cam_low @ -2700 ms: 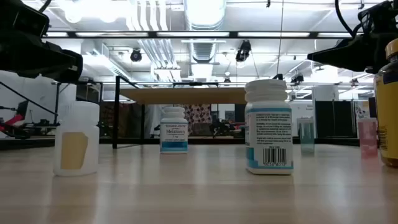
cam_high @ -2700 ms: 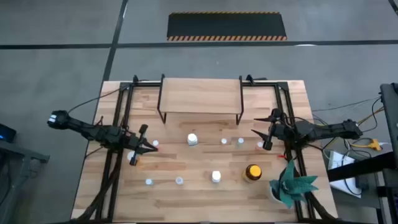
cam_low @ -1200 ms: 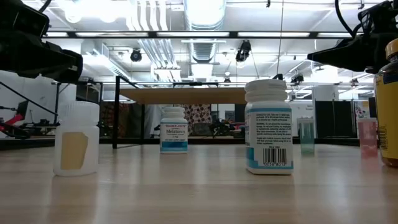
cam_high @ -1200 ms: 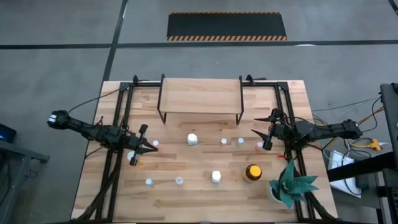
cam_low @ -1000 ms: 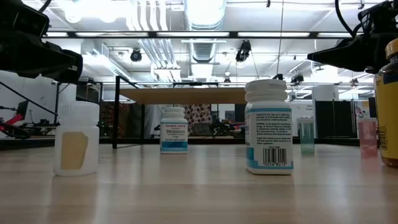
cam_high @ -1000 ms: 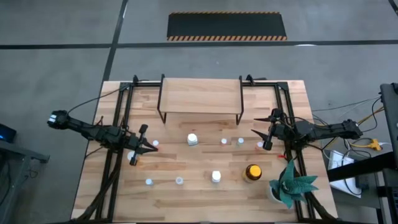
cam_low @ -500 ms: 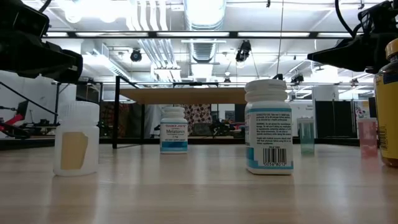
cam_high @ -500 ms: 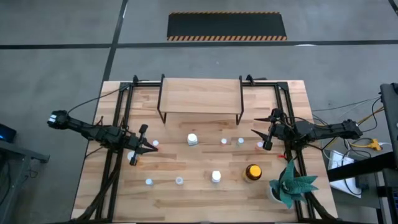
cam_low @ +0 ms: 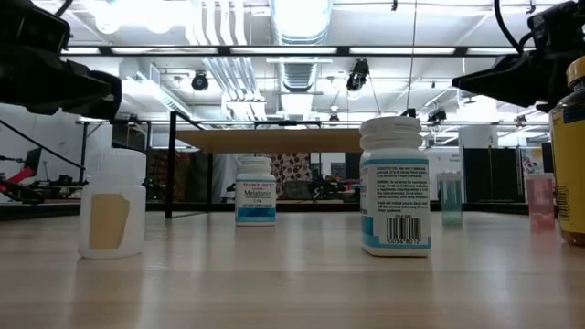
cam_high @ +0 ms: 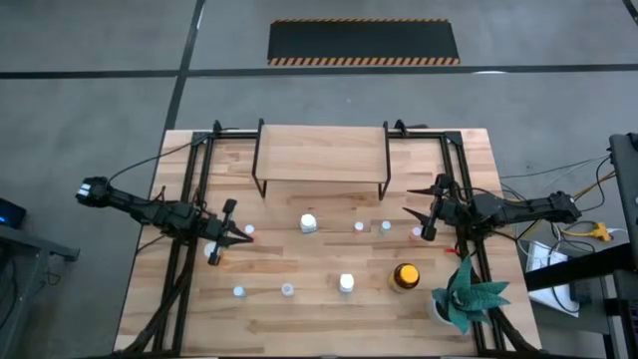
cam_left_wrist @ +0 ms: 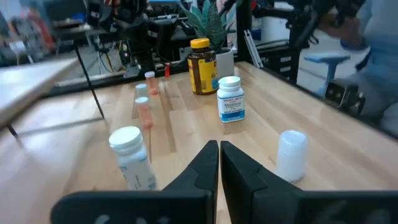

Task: Pick and place medicine bottles onto shelf by color
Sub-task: Put the top white and blue pill bottle on the shelf

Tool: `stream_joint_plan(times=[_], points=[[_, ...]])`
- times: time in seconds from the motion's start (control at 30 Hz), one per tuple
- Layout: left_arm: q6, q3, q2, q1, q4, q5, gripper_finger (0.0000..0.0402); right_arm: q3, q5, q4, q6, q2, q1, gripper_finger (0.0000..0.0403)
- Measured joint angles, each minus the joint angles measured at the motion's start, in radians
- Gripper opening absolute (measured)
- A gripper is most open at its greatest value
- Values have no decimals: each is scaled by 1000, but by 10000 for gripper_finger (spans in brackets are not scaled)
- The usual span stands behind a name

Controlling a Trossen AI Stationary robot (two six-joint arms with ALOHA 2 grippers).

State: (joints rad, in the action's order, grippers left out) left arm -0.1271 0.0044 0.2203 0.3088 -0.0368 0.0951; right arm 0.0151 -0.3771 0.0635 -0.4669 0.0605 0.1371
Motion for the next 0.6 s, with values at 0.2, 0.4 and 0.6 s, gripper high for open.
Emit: stream_joint_plan(times=[0.2,0.4,0.6], points=[[1,0,10,0,-294,15,0,0,-53,4,-17,0,0,226],[145,0,13,0,-679,15,0,0,-61,24,128,0,0,226],[146,0,12,0,-811,15,0,0,-61,23,416,0,0,226]])
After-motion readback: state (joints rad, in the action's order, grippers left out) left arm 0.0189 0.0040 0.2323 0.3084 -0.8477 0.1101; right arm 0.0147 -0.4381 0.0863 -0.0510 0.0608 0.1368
